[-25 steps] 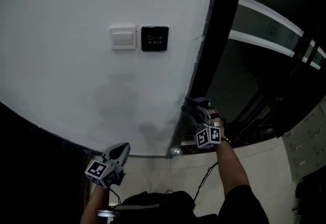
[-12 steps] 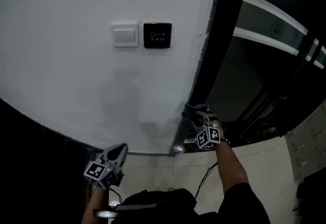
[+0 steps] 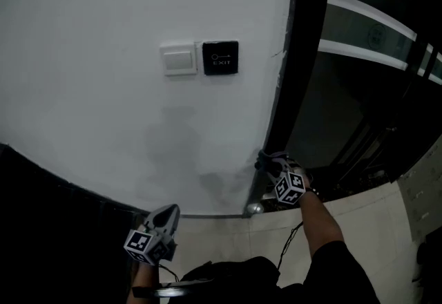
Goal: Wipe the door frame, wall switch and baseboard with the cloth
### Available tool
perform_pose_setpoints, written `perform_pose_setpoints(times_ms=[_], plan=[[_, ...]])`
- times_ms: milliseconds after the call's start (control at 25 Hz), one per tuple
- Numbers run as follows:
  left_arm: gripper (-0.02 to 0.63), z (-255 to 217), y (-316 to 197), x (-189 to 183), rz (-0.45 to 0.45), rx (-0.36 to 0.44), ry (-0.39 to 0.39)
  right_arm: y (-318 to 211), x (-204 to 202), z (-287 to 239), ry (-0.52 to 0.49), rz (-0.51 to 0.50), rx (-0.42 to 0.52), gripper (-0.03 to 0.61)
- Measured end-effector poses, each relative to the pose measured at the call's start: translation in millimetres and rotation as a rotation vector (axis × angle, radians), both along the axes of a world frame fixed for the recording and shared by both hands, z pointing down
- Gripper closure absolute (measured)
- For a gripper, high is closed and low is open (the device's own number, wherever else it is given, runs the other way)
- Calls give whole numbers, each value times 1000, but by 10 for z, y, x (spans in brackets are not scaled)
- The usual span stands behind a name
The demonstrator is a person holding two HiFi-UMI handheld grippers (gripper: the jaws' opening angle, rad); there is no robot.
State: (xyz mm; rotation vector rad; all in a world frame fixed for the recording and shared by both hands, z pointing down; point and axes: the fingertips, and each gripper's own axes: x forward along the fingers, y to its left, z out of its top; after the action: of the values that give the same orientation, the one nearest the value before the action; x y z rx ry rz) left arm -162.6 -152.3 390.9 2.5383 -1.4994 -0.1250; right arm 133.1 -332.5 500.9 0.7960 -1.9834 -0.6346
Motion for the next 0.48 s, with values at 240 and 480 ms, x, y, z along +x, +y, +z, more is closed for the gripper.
perform_pose_setpoints(times_ms=[240, 480], plan=[[612, -46, 22, -83, -10, 8, 3, 14, -27, 166, 8, 58, -72, 495], [612, -136, 50, -142, -7, 48, 20, 68, -142, 19, -158, 111, -123, 495]])
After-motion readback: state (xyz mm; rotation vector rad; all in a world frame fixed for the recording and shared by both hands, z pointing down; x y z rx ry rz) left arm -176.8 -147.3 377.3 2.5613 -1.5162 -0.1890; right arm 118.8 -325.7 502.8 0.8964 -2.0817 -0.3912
